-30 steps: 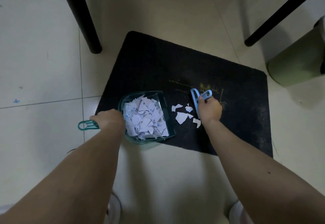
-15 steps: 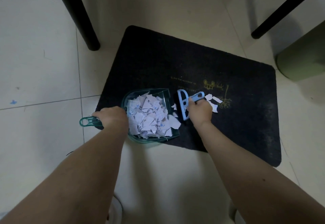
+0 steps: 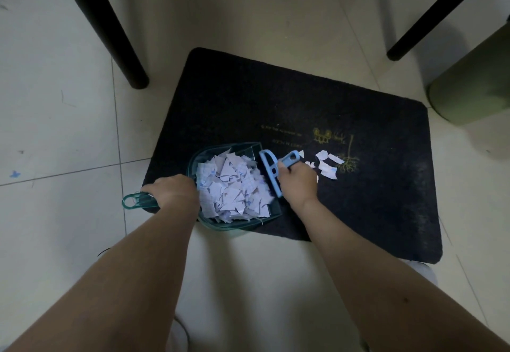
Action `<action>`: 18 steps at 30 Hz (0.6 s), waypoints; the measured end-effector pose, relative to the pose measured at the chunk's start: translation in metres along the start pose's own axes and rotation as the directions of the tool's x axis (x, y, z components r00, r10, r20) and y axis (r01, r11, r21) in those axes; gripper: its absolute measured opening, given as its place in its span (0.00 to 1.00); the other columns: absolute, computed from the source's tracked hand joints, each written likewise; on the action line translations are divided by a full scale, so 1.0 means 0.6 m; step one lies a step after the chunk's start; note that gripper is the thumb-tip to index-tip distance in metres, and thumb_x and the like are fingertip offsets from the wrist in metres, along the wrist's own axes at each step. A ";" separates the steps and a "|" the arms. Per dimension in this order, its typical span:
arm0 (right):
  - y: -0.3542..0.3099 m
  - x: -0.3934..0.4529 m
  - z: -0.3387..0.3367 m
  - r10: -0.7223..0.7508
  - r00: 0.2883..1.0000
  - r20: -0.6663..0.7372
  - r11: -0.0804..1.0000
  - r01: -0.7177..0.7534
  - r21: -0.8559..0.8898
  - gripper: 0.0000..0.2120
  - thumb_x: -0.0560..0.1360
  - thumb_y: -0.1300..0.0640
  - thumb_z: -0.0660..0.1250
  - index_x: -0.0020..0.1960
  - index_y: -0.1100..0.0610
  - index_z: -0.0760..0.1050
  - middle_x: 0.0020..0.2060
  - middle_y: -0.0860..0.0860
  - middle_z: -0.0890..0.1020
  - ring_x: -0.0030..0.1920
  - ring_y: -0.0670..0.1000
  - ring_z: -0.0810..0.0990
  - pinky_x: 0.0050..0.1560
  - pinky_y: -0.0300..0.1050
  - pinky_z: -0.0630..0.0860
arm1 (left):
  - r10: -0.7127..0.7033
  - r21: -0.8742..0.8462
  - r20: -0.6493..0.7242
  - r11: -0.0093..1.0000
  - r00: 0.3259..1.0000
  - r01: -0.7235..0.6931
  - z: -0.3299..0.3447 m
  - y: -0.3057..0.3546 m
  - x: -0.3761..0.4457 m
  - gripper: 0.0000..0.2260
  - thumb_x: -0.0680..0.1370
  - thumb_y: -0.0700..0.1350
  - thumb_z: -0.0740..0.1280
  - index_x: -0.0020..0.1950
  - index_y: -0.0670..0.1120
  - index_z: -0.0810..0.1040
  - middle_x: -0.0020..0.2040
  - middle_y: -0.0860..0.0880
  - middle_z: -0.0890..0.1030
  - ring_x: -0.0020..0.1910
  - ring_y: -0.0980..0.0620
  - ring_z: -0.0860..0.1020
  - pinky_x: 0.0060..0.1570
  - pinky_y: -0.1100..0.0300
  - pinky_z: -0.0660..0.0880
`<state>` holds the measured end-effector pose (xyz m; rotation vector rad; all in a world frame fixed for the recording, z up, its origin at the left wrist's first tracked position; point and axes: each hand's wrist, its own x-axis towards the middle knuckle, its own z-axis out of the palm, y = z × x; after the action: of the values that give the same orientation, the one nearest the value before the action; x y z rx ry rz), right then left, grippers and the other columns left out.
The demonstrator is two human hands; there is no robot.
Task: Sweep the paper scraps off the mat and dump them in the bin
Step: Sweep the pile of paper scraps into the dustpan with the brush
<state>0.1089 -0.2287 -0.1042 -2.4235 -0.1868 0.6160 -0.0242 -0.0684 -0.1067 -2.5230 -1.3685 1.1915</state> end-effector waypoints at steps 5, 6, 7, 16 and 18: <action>0.002 0.026 -0.036 0.019 0.988 -0.154 0.998 -0.010 0.059 0.18 0.80 0.52 0.59 0.33 0.58 0.69 0.30 0.51 0.74 0.36 0.54 0.75 0.36 0.46 0.70 | -0.008 -0.014 0.007 1.000 1.000 0.008 -0.002 0.002 0.001 0.13 0.75 0.44 0.63 0.59 0.46 0.78 0.56 0.45 0.79 0.58 0.43 0.75 0.63 0.44 0.69; 0.005 0.032 -0.044 0.029 0.984 -0.175 0.999 -0.025 0.023 0.16 0.80 0.52 0.59 0.36 0.58 0.70 0.29 0.50 0.73 0.36 0.53 0.74 0.35 0.44 0.68 | -0.008 -0.017 0.007 1.000 1.000 0.008 -0.002 0.004 0.001 0.13 0.75 0.44 0.63 0.59 0.46 0.78 0.56 0.45 0.79 0.58 0.43 0.75 0.63 0.44 0.69; 0.007 0.035 -0.049 0.044 0.982 -0.184 0.999 -0.046 -0.008 0.14 0.80 0.52 0.58 0.39 0.59 0.71 0.29 0.49 0.72 0.36 0.52 0.74 0.35 0.43 0.66 | -0.008 -0.018 0.008 1.000 1.000 0.008 -0.002 0.006 0.001 0.13 0.75 0.44 0.63 0.59 0.46 0.77 0.56 0.45 0.79 0.58 0.43 0.75 0.62 0.44 0.69; -0.001 0.021 -0.008 -0.007 1.000 -0.014 1.000 0.007 -0.008 0.16 0.80 0.53 0.60 0.37 0.60 0.73 0.33 0.53 0.77 0.34 0.53 0.74 0.36 0.44 0.69 | -0.004 -0.012 0.022 1.000 1.000 0.005 -0.014 0.023 -0.006 0.14 0.75 0.44 0.64 0.61 0.46 0.77 0.58 0.45 0.78 0.60 0.43 0.74 0.63 0.43 0.68; -0.004 0.023 -0.021 -0.009 0.999 -0.054 0.997 0.012 0.072 0.18 0.79 0.52 0.61 0.34 0.59 0.70 0.31 0.53 0.75 0.33 0.55 0.75 0.35 0.46 0.71 | -0.005 -0.006 0.022 1.000 1.000 0.005 -0.017 0.024 -0.007 0.14 0.75 0.43 0.64 0.61 0.45 0.76 0.58 0.44 0.78 0.60 0.43 0.74 0.63 0.43 0.68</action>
<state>0.1269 -0.2296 -0.0993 -2.3652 -0.1525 0.5438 -0.0090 -0.0772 -0.1025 -2.5167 -1.3846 1.2190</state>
